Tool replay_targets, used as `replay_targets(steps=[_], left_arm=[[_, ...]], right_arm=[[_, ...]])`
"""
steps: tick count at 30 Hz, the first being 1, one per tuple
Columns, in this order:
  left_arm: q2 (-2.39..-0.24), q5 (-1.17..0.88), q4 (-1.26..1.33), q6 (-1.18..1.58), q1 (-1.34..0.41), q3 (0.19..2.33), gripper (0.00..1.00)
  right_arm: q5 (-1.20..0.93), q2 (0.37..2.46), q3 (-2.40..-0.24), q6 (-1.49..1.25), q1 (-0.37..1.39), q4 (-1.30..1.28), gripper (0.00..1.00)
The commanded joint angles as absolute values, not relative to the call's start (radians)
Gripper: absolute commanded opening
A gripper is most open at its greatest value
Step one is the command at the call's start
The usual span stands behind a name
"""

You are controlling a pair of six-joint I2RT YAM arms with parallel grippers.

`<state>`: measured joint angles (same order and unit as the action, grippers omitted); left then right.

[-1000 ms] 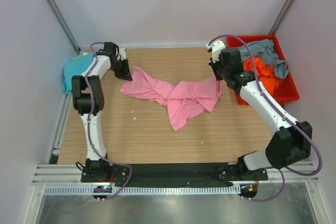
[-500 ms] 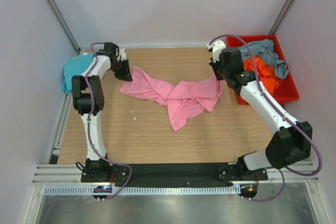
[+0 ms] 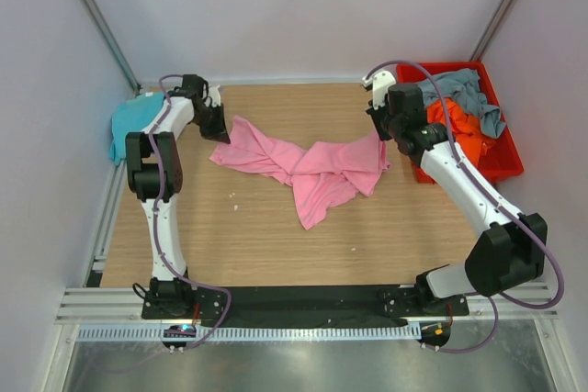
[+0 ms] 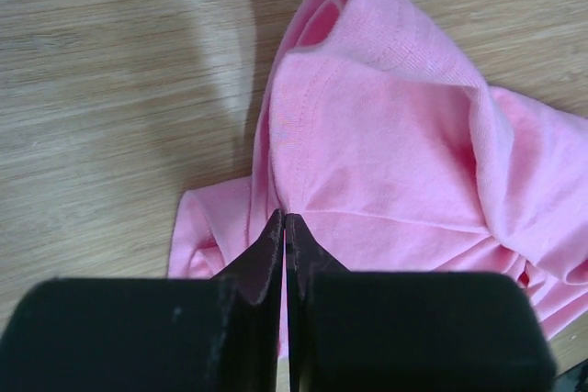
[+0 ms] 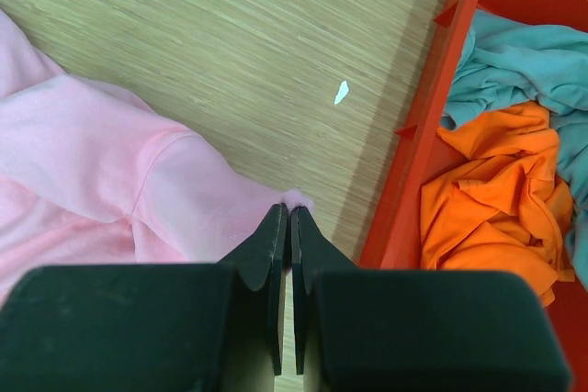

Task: Fold and stack the t-shirts
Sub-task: Flatten the tshirt out

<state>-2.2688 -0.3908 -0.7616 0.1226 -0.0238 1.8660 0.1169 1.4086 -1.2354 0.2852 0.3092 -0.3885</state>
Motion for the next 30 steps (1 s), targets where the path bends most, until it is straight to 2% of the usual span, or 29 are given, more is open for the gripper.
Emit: replay_targets(steps=[1,10,20,25,30], left_arm=[[-2.165,-0.455,-0.759,0.112,-0.02,1.899,0.0],[-1.895,-0.469,-0.752,0.121,-0.02,1.959,0.0],[-1.675,-0.365,-0.753,0.087,-0.006,2.088,0.0],[-1.573,-0.373,-0.782,0.086,-0.005,2.131,0.0],[-1.424,-0.357,-0.723,0.084,-0.005,2.028,0.0]], right_arm=[[0.133,1.329,-1.253,0.29,0.301,-0.336,0.01],[0.241,1.282,-1.38,0.339,0.285,-0.374,0.01],[0.39,1.31,-1.658,0.295,0.227,-0.428,0.01],[0.351,1.283,-1.761,0.243,0.192,-0.472,0.01],[0.276,1.207,-1.766,0.229,0.178,-0.472,0.01]])
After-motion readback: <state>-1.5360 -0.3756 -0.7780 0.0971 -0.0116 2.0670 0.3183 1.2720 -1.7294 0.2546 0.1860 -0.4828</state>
